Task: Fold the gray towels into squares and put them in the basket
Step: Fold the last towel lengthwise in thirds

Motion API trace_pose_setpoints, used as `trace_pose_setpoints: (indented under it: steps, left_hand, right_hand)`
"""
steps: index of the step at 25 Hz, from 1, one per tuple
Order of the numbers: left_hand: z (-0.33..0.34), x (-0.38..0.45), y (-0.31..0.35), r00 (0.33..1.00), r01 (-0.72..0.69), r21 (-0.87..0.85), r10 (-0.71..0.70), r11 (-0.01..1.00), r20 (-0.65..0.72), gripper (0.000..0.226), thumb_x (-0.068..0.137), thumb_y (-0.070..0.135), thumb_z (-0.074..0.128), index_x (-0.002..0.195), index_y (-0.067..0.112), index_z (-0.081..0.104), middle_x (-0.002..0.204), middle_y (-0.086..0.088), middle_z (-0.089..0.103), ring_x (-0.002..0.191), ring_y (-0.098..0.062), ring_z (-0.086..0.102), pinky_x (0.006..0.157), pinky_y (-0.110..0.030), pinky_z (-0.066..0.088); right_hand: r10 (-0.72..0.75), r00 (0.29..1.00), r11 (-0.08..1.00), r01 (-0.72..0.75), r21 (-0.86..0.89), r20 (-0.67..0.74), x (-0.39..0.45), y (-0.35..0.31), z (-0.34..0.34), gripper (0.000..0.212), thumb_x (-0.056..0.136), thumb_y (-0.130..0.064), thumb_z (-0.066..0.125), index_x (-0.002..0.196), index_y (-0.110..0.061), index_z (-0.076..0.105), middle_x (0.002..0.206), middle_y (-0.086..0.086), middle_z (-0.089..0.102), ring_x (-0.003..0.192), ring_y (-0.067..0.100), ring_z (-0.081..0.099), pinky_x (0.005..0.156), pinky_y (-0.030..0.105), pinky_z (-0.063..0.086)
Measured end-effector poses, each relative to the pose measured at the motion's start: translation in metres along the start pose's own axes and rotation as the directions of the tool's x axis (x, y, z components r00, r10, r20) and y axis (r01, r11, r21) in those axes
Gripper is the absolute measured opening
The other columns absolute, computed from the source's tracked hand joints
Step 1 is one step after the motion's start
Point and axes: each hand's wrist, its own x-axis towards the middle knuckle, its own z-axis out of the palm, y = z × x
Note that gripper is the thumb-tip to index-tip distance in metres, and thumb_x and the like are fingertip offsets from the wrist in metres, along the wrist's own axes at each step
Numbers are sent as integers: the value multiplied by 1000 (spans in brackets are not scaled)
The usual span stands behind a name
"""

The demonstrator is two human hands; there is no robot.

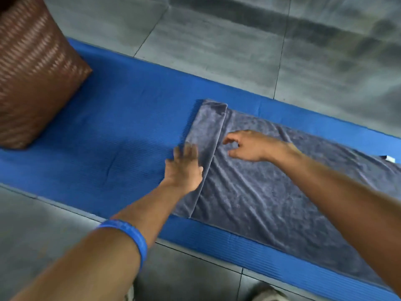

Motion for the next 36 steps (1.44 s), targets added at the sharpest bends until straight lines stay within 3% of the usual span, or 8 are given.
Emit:
trace_pose_setpoints:
  steps: [3,7,12,19,23,27,30,36]
  left_hand:
    - [65,-26,-10,999,-45,32,45,998,15,72,102,47,31,155,20,-8,163,-6,-15,149,-32,-6,118,-55,13]
    - [96,-42,-16,997,-5,50,9,999,-71,66,101,52,17,155,22,-6,163,-7,-15,150,-30,-11,116,-57,-5]
    - [106,-37,-25,978,-102,132,124,986,-169,74,96,56,12,156,13,10,163,-12,9,150,-29,8,120,-53,8]
    - [107,-30,-33,969,-239,195,247,951,-20,73,92,65,0,151,28,-20,160,-16,-17,148,-37,-15,118,-57,-7]
    - [91,-29,-26,971,-213,19,214,977,-102,70,95,64,9,155,28,15,163,-11,3,150,-32,1,120,-53,-2]
    - [63,-17,-26,947,112,-197,-164,974,-276,53,90,38,54,137,13,45,134,-10,48,123,-30,46,99,-45,40]
    - [52,-7,-26,888,371,-345,-438,862,-139,57,87,38,63,133,13,42,124,-10,52,117,-31,48,93,-47,41]
    - [56,9,-30,910,315,-462,-402,829,-101,16,85,28,62,94,17,54,99,-7,66,99,-31,62,82,-40,47]
  right_hand:
    - [-17,995,1000,17,-1,103,27,-8,27,62,95,-28,56,152,-26,31,155,5,36,135,25,43,101,28,37]
    - [-43,999,993,40,-114,-30,62,-13,52,66,93,-26,55,151,-19,27,158,8,23,140,31,35,112,44,35]
    - [-10,988,990,-11,-137,-156,107,8,39,88,93,-37,61,158,-19,4,166,5,-6,152,26,2,120,48,14]
    - [166,984,985,-161,68,-61,139,65,36,123,71,-78,63,157,-29,-11,164,-9,-17,151,15,-13,122,52,0]
    - [279,918,959,-249,137,-283,142,64,27,86,87,-56,60,154,-21,18,162,4,17,148,30,18,116,52,21]
    - [54,855,989,26,145,-516,131,0,46,22,96,-19,45,111,-10,58,104,14,67,89,33,64,74,38,51]
    - [49,930,975,34,218,-363,136,-43,61,24,97,-27,49,110,-9,58,109,16,67,100,36,64,80,39,50]
    - [174,953,984,-178,7,-248,133,-71,66,50,91,-59,49,99,-12,61,91,3,62,81,22,58,66,34,46]
